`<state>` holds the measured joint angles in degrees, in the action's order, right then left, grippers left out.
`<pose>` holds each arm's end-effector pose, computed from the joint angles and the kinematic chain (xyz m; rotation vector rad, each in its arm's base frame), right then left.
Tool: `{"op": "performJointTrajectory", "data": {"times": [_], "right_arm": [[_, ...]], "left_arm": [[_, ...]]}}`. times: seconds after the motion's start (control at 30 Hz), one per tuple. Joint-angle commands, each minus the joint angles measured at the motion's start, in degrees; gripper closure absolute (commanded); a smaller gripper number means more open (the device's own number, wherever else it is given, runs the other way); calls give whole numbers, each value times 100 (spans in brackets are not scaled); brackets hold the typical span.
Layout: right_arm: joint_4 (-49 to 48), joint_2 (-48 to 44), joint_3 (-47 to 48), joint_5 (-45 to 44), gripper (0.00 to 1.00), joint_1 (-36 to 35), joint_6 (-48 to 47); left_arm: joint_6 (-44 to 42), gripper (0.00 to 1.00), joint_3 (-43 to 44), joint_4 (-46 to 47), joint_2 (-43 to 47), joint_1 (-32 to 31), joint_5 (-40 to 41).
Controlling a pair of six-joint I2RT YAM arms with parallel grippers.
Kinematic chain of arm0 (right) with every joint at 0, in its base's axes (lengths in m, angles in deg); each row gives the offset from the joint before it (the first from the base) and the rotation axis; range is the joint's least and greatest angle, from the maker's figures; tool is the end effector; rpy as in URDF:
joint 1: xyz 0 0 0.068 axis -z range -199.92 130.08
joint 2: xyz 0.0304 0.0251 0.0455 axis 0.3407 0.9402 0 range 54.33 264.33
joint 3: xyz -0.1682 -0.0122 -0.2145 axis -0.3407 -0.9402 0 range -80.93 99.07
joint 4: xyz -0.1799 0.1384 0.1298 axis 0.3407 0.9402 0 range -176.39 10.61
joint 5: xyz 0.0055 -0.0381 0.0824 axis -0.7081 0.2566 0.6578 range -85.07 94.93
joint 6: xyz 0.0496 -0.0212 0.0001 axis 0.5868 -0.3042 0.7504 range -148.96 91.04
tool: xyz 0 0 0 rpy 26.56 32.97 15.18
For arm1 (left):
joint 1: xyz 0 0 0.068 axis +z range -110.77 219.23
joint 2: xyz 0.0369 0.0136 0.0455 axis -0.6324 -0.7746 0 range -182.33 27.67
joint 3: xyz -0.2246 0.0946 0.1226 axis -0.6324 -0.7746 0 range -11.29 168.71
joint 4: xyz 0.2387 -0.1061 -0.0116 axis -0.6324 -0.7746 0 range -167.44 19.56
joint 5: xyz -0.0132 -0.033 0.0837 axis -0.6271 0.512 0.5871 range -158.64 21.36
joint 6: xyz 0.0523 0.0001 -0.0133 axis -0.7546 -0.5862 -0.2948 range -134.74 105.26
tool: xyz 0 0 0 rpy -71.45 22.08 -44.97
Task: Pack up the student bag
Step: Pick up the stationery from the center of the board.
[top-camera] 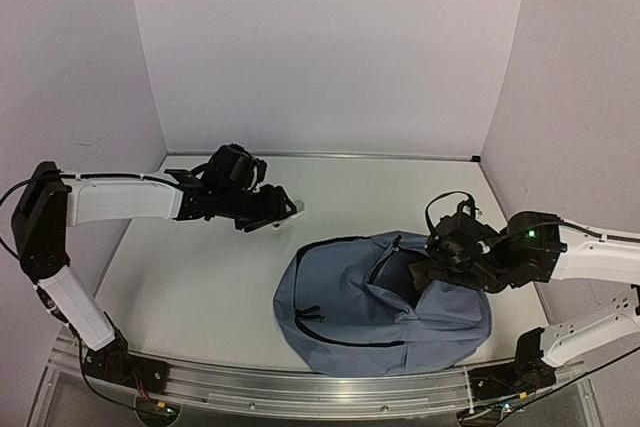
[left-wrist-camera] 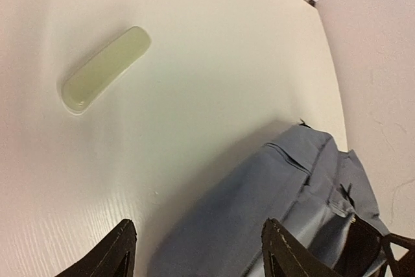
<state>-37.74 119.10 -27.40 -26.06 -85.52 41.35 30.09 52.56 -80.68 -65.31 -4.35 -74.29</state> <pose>0.1042 0.1855 0.2731 0.2808 2.4207 0.3531 0.2594 -0.2518 0.2408 0.0301 2.4275 -0.8861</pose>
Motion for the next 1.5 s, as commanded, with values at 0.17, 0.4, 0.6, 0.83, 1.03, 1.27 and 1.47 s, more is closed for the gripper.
{"op": "performJointTrajectory", "data": {"times": [0.17,0.4,0.6,0.83,1.03,1.27,1.47], "right_arm": [[262,44,233,-597,100,8,226],[-195,-25,81,-380,100,11,139],[-329,-43,87,-354,100,9,80],[-489,15,87,-324,100,8,-29],[-595,62,66,-271,100,11,-43],[-661,9,3,-246,100,9,-28],[-685,-11,-9,-268,100,6,-8]], "left_arm": [[-1666,27,1403,-401,-1329,471,-265],[-2971,25,2864,-1630,-2382,586,290],[-3344,25,3470,-2180,-3035,650,273],[-3515,26,3542,-2170,-3244,658,506],[-3688,29,3776,-2366,-3544,658,794],[-3751,45,3979,-2545,-3685,660,819],[-3717,67,3809,-2509,-3544,660,749]]}}
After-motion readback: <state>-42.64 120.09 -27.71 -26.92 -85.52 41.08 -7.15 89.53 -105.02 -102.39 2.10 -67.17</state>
